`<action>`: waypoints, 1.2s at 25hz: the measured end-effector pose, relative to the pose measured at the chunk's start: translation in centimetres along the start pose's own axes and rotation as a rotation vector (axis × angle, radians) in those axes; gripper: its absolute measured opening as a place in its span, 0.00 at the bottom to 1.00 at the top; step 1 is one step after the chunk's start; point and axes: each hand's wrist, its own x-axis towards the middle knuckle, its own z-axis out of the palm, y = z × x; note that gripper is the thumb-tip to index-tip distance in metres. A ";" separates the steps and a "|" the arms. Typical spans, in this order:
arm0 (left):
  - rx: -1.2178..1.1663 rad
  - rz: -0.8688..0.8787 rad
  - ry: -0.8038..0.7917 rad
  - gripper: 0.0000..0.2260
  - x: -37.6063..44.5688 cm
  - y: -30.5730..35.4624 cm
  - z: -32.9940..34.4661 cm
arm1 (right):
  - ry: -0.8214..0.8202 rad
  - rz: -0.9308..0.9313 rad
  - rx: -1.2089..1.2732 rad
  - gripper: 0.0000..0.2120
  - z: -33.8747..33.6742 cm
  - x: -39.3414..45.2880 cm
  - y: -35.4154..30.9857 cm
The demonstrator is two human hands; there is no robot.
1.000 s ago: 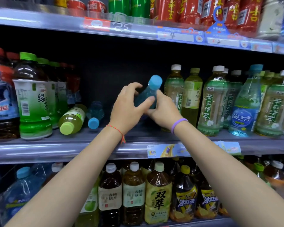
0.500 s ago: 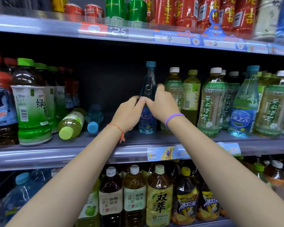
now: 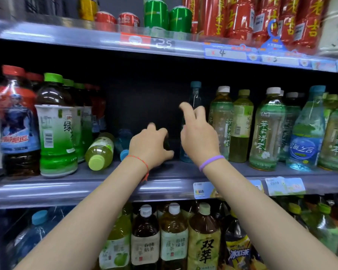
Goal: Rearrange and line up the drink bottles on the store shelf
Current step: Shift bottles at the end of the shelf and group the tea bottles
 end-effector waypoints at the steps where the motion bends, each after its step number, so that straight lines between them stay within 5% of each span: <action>1: 0.072 0.041 0.013 0.21 -0.3 -0.1 -0.2 | -0.055 -0.037 0.042 0.21 0.3 -0.3 -0.2; 4: 0.187 0.095 0.016 0.17 -0.7 -0.3 -0.8 | -0.313 -0.065 0.171 0.16 1.5 -1.1 -0.6; 10: 0.137 0.148 0.083 0.16 -1.4 -1.3 -1.0 | -0.566 -0.063 0.259 0.30 2.1 -1.1 -0.4; 13: -0.010 0.179 0.298 0.12 -2.2 -1.9 -0.4 | -0.591 -0.060 0.342 0.34 2.2 -1.1 -0.8; 17: -0.233 0.306 0.769 0.11 -2.8 -1.8 -0.4 | -0.421 -0.046 0.602 0.32 1.7 -1.3 -1.6; 19: -0.342 0.311 0.853 0.12 -3.1 -1.5 -0.9 | -0.364 -0.061 0.702 0.29 1.3 -1.5 -1.8; 24: -0.516 0.175 0.441 0.33 -3.3 -2.0 -1.0 | -0.314 0.009 0.830 0.25 0.8 -1.6 -1.2; 30: -0.883 0.090 0.163 0.40 -2.7 -2.6 -1.9 | -0.259 0.063 0.830 0.29 -1.2 0.2 -1.2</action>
